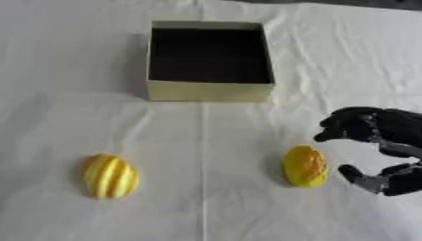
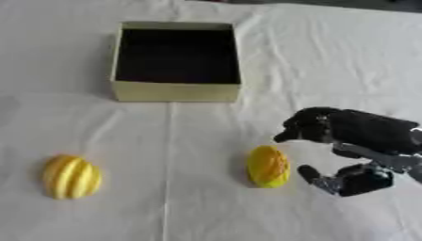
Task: Pick up objects on the table and place them in the box.
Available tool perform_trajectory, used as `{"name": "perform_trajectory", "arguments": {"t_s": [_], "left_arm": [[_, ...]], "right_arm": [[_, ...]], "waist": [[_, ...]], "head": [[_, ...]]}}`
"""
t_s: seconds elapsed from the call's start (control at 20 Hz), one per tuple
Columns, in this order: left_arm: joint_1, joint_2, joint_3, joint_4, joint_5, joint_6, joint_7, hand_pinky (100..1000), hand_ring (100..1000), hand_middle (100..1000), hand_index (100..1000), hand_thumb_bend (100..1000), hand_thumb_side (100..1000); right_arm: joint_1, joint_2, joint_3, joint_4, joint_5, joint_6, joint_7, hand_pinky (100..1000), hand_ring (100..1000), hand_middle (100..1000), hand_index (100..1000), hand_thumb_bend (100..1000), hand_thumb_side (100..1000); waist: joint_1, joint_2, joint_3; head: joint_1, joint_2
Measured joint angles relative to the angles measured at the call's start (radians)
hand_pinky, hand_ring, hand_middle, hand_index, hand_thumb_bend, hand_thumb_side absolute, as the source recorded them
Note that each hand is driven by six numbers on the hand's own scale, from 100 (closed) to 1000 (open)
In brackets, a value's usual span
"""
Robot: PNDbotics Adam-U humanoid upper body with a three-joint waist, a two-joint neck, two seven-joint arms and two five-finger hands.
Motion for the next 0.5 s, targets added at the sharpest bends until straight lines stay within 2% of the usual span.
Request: {"name": "perform_trajectory", "arguments": {"t_s": [0.3, 0.5], "left_arm": [[0.0, 0.0, -0.001, 0.0, 0.005, 0.001, -0.004, 888, 806, 763, 870, 100, 620], [0.0, 0.0, -0.001, 0.0, 0.006, 0.002, -0.008, 888, 804, 759, 869, 100, 620]], "right_arm": [[0.0, 0.008, 0.005, 0.0, 0.019, -0.003, 0.001, 952, 904, 768, 912, 100, 155], [-0.005, 0.022, 0.015, 0.0, 0.03, 0.016, -0.005, 951, 904, 775, 915, 100, 185]], "waist": [[0.0, 0.0, 0.0], [0.0, 0.0, 0.001]], "head": [[0.001, 0.0], [0.001, 0.0]]}}
